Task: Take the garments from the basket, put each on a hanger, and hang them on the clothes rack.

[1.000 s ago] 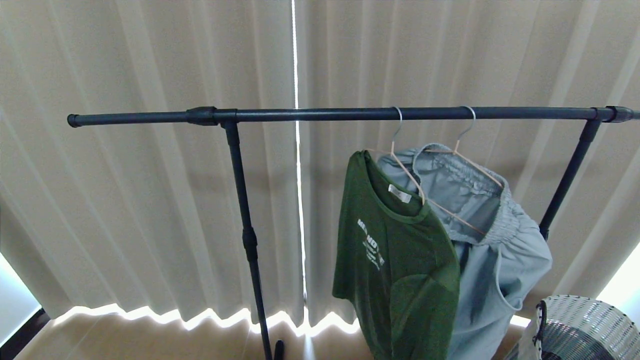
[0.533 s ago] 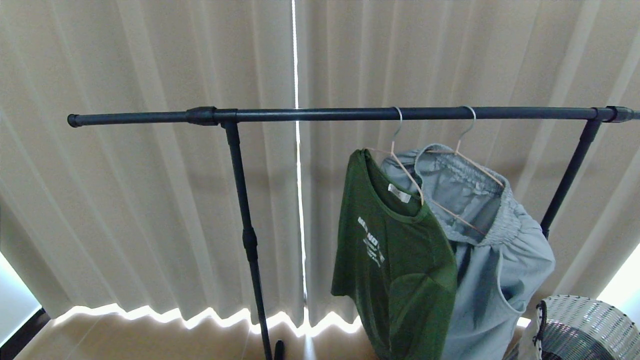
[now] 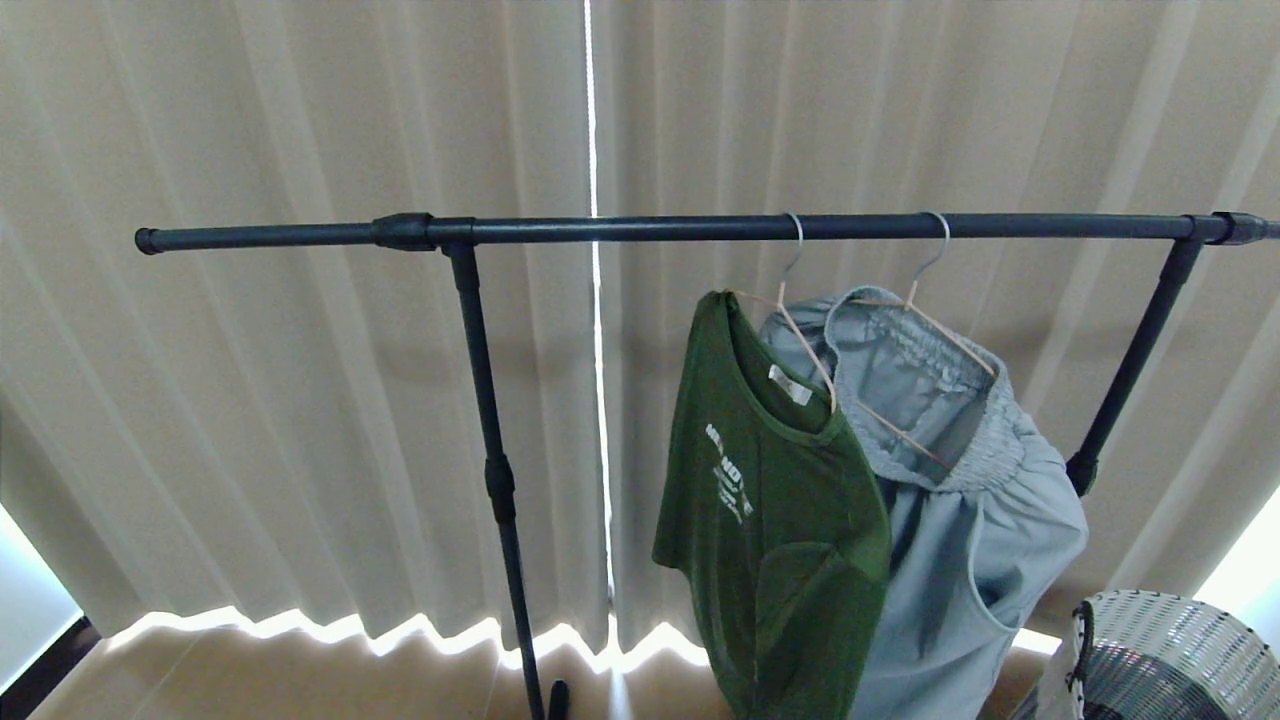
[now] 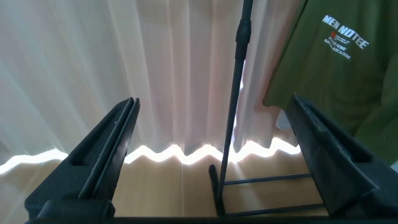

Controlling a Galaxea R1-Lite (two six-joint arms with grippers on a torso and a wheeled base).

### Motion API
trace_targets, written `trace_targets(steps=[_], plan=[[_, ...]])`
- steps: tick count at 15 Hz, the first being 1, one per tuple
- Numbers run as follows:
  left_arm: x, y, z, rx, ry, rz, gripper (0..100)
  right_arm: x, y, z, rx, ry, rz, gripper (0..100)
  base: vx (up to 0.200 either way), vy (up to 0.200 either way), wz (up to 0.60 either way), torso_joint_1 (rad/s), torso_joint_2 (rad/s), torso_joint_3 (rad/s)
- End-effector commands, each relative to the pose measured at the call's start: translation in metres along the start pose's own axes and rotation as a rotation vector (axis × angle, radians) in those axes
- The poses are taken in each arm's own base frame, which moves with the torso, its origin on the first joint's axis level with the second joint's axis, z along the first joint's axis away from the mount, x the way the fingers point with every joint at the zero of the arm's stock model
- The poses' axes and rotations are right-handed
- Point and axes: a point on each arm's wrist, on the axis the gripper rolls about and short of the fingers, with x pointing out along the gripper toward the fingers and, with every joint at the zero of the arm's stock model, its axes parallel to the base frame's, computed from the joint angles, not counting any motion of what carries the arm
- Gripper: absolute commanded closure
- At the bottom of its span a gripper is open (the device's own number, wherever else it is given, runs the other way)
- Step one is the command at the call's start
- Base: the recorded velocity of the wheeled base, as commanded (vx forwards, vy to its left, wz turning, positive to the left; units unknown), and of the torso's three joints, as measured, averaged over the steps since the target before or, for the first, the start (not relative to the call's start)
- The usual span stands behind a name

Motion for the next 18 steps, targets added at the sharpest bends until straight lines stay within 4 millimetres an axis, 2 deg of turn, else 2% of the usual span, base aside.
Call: trace_targets(steps=[1,3,6,10,11,18], plan=[[0.0,0.0,0.0,0.0,0.001,0.001,0,0.004,0.005,0.008,0.002,0.127,-0.199,0,0.0,0.0,0.0,0.0,0.0,0.0],[0.0,0.0,0.0,0.002,-0.001,0.001,0,-0.002,0.008,0.005,0.024,0.078,-0.315,0,0.0,0.0,0.0,0.0,0.0,0.0],[0.0,0.0,0.0,0.0,-0.002,0.001,0,-0.009,0.007,-0.001,0.048,-0.079,-0.175,0,0.0,0.0,0.0,0.0,0.0,0.0],[0.0,0.0,0.0,0.0,-0.002,0.001,0,0.0,0.01,-0.006,0.071,-0.126,-0.094,0,0.0,0.0,0.0,0.0,0.0,0.0],[0.0,0.0,0.0,0.0,-0.002,0.001,0,0.001,0.012,-0.008,0.083,-0.135,0.005,0,0.0,0.0,0.0,0.0,0.0,0.0],[0.0,0.0,0.0,0.0,-0.002,0.001,0,0.001,0.013,-0.008,0.079,-0.137,0.022,0,0.0,0.0,0.0,0.0,0.0,0.0]])
